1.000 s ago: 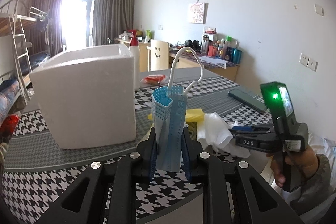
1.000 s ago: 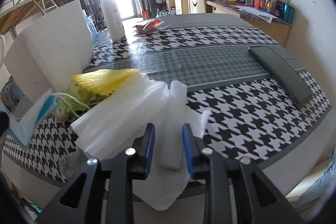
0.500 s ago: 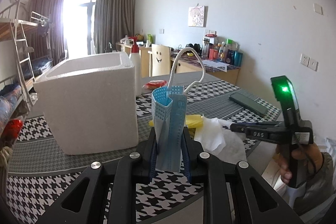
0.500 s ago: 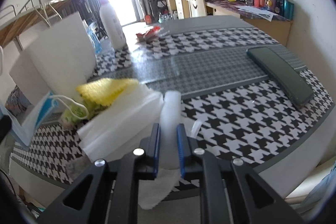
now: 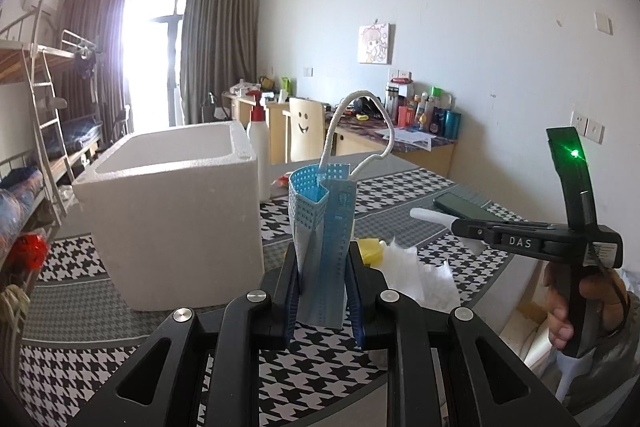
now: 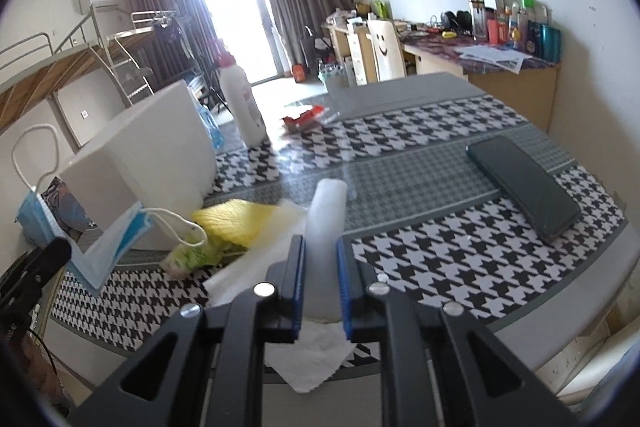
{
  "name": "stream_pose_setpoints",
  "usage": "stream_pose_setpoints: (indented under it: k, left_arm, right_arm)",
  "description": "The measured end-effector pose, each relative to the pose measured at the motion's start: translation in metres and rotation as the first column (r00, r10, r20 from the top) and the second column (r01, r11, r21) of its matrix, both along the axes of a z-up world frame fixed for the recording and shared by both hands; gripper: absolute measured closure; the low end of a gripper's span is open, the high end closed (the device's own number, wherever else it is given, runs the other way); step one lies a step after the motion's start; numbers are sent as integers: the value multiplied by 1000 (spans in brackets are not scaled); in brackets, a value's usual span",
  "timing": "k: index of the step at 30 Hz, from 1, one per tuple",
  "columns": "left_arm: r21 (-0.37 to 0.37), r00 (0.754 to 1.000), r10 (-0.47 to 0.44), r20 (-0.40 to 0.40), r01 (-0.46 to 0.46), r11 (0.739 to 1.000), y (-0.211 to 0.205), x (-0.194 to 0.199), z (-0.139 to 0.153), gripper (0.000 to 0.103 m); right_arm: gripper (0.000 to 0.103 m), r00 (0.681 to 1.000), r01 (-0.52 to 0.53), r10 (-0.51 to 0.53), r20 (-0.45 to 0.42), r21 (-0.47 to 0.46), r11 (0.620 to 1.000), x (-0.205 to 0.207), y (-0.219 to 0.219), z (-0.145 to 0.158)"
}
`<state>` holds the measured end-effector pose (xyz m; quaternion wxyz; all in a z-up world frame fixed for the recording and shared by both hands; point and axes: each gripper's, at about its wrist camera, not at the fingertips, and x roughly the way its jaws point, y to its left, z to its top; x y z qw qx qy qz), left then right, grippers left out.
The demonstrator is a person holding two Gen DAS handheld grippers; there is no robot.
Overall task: Organize soft objects
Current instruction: 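Lift the blue mask with the left tool while the right tool lifts the tissue, then carry the blue mask with the left tool over the foam box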
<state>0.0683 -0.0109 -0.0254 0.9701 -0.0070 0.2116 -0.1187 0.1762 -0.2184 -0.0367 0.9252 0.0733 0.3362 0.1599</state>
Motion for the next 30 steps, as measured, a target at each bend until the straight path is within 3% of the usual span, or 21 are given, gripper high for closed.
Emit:
stream_pose_setpoints:
  k: [30]
  left_arm:
    - [4, 996, 4, 93, -5, 1000, -1, 26, 55, 81]
  right_arm:
    - [85, 983, -83, 77, 169, 29, 996, -12, 12, 55]
